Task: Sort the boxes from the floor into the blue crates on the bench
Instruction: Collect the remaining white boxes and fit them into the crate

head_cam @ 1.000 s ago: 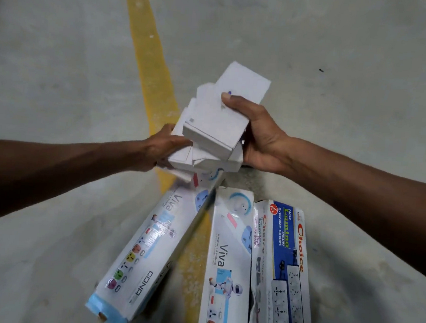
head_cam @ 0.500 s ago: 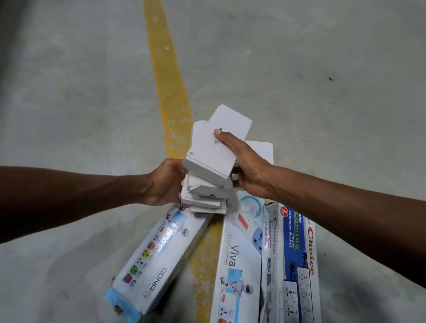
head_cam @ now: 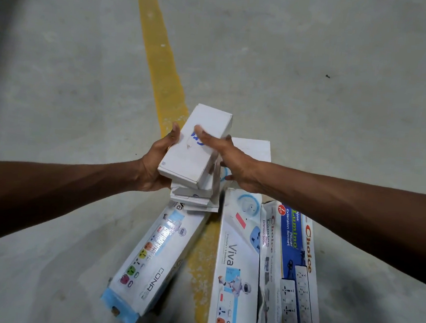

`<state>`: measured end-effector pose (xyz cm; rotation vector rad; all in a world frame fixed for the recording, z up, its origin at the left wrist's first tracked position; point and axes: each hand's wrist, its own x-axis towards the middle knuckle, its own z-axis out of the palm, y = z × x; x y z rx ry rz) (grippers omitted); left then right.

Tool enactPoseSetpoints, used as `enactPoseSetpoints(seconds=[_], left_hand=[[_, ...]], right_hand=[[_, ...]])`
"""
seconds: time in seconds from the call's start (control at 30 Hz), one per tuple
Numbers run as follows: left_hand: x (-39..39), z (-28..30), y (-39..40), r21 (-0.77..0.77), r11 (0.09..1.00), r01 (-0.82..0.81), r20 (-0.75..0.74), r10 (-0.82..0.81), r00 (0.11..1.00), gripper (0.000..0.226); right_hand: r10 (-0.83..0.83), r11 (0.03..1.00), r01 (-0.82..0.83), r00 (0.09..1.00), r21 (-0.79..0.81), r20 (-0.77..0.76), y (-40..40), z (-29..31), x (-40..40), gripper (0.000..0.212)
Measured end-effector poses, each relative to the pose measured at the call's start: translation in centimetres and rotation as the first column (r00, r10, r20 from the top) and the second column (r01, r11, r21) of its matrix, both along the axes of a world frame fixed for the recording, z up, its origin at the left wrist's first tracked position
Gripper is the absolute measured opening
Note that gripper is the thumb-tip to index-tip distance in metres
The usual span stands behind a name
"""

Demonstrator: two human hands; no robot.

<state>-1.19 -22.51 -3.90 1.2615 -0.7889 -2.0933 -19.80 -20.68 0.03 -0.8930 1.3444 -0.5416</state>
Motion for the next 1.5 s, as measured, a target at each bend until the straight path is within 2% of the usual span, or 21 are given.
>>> enactPoseSetpoints(seconds=[0.07,0.13,0.2,0.23,0.27,0.33,0.37,0.43,0.5,0.63,0.7,0.77,0.83,0.9,0.97,1.03,1.17,1.3,1.4,1.43,1.5], left_hand=[[0.5,-0.1,-0.3,0.025,0.999,0.021,0.022,-0.022,1.0,0.072],[0.9,-0.2,-0.6,0.047,0.998,0.029,0.028,-0.03,0.999,0.071],[1.0,-0.4,-0.7,0.05,0.999,0.018,0.032,-0.019,0.999,0.07],[0.9,-0.4,-0.7,0.05,0.999,0.009,0.031,-0.01,0.999,0.07],[0.8,-0.4,-0.7,0.048,0.999,0.001,0.028,-0.002,1.0,0.07],[0.8,-0.6,-0.8,0.046,0.999,0.003,0.019,-0.004,1.0,0.071],[0.8,-0.7,-0.9,0.047,0.999,0.012,0.022,-0.013,1.0,0.071],[0.8,-0.9,-0.9,0.047,0.999,0.026,0.021,-0.027,0.999,0.071],[0.8,-1.0,-0.9,0.042,0.999,0.022,0.016,-0.023,1.0,0.069],[0.9,-0.9,-0.9,0.046,0.999,0.017,0.018,-0.018,1.0,0.067],[0.9,-0.8,-0.9,0.053,0.998,0.025,0.024,-0.027,0.999,0.068],[0.9,-0.8,-0.9,0.05,0.998,0.027,0.031,-0.029,0.999,0.069],[0.8,-1.0,-0.8,0.043,0.999,0.022,0.03,-0.023,0.999,0.071],[0.7,-1.0,-0.7,0.032,0.999,0.015,0.027,-0.016,1.0,0.072],[0.5,-0.9,-0.5,0.019,1.0,0.01,0.028,-0.011,1.0,0.072],[0.3,-0.7,-0.4,0.007,1.0,0.016,0.036,-0.016,0.999,0.072],[0.3,-0.3,-0.2,-0.004,1.0,0.023,0.072,-0.023,0.997,0.074],[0.0,0.0,-0.1,-0.011,0.999,0.042,0.079,-0.041,0.996,0.083],[-0.4,0.2,0.1,-0.021,0.999,0.041,0.109,-0.039,0.993,0.083],[-0.4,0.3,0.1,-0.024,0.999,0.039,0.122,-0.036,0.992,0.08],[-0.2,0.4,0.0,-0.033,0.999,0.03,0.144,-0.025,0.989,0.072]], right_hand=[[-0.092,0.994,0.097,0.991,-0.05,0.098,-0.4,0.6,-0.9,0.075],[-0.263,0.958,0.277,0.951,-0.075,0.16,-1.7,0.0,-2.5,0.072],[-0.339,0.93,0.332,0.941,-0.159,-0.02,-3.8,-2.3,-4.9,0.085],[-0.276,0.952,0.233,0.933,-0.197,-0.23,-4.9,-4.0,-6.5,0.086],[-0.122,0.982,0.035,0.867,-0.186,-0.483,-5.9,-5.7,-8.3,0.086],[0.212,0.912,-0.41,0.518,-0.023,-0.829,-7.2,-8.9,-11.8,0.099],[0.283,0.829,-0.558,0.343,0.049,-0.896,-7.6,-9.8,-13.0,0.107],[0.319,0.698,-0.706,0.154,0.122,-0.935,-8.2,-11.2,-14.1,0.116],[0.348,0.649,-0.745,0.105,0.158,-0.932,-8.9,-11.9,-13.9,0.122],[0.364,0.641,-0.747,0.096,0.175,-0.926,-9.8,-12.4,-12.7,0.123],[0.333,0.669,-0.729,0.121,0.144,-0.935,-9.5,-12.2,-12.5,0.122],[0.311,0.75,-0.654,0.212,0.102,-0.926,-8.8,-11.8,-12.6,0.119],[0.244,0.873,-0.487,0.381,0.03,-0.892,-7.8,-10.7,-12.9,0.119],[0.111,0.966,-0.252,0.6,-0.055,-0.793,-6.3,-9.1,-13.2,0.116],[-0.057,0.995,-0.003,0.8,-0.099,-0.597,-4.2,-7.1,-13.1,0.102],[-0.188,0.98,0.147,0.9,-0.133,-0.394,-1.7,-4.1,-12.1,0.091],[-0.232,0.945,0.165,0.946,-0.282,-0.226,2.8,3.1,-8.6,0.093],[-0.113,0.978,0.081,0.98,-0.193,-0.165,4.3,7.3,-4.2,0.098],[-0.03,0.994,0.005,0.973,-0.106,-0.23,3.7,7.5,-1.2,0.122],[-0.006,0.997,-0.012,0.97,-0.074,-0.242,3.4,7.3,-0.3,0.122],[0.014,0.999,-0.021,0.97,-0.025,-0.241,2.7,6.7,0.7,0.096]])
